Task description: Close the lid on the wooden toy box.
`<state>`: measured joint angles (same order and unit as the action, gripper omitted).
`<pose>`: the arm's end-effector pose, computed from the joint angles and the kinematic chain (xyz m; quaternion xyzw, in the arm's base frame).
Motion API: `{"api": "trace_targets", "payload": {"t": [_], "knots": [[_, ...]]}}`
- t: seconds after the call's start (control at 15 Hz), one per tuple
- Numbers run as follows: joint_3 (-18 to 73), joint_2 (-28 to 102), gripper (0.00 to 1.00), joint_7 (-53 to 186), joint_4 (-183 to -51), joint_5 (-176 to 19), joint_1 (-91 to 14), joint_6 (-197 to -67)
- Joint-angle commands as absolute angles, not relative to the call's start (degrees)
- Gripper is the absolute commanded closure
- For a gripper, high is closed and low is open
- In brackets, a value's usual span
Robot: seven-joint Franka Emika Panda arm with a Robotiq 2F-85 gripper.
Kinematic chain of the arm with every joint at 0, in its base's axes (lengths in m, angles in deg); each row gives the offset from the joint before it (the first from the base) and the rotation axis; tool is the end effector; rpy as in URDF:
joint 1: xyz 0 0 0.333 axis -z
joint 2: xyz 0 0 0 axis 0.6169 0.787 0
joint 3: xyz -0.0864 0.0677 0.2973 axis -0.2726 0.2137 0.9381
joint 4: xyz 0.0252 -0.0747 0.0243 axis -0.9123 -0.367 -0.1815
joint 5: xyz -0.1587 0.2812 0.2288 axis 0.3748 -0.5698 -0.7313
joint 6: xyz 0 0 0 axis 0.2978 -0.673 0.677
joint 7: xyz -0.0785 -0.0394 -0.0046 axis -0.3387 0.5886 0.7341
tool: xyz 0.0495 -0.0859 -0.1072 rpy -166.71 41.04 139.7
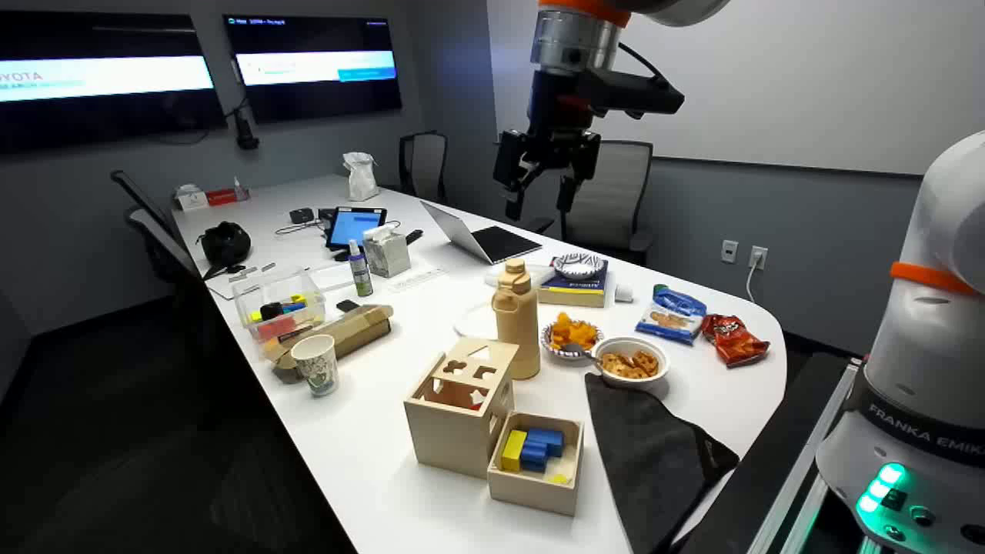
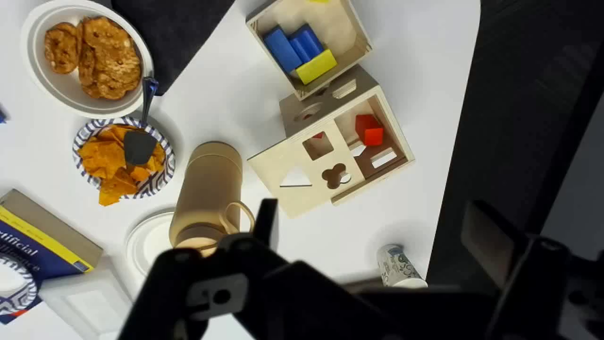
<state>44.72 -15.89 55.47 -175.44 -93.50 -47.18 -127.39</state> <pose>0.3589 0.1544 0.4256 -0.9917 0.0094 -0.1143 0.0586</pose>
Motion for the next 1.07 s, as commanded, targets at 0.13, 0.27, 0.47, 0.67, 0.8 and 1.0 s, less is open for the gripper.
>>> {"api": "trace_targets", "payload": {"t": [0.13, 0.27, 0.47, 0.67, 0.8, 1.0], "knots": [[43.9, -14.4, 0.00, 54.2, -175.9, -93.9, -46.6, -129.4], [44.8, -12.6, 0.00, 51.1, -177.4, -93.5, -45.0, -133.1], [44.9, -7.9, 0.00, 47.2, -179.4, -94.6, -43.8, -140.7], [45.0, -2.1, 0.00, 43.0, -180.7, -95.4, -42.9, -149.8], [44.9, 2.1, 0.00, 40.3, -180.8, -95.9, -42.3, -155.5], [45.1, 8.5, 0.00, 36.3, -179.8, -95.4, -41.0, -161.5]]}}
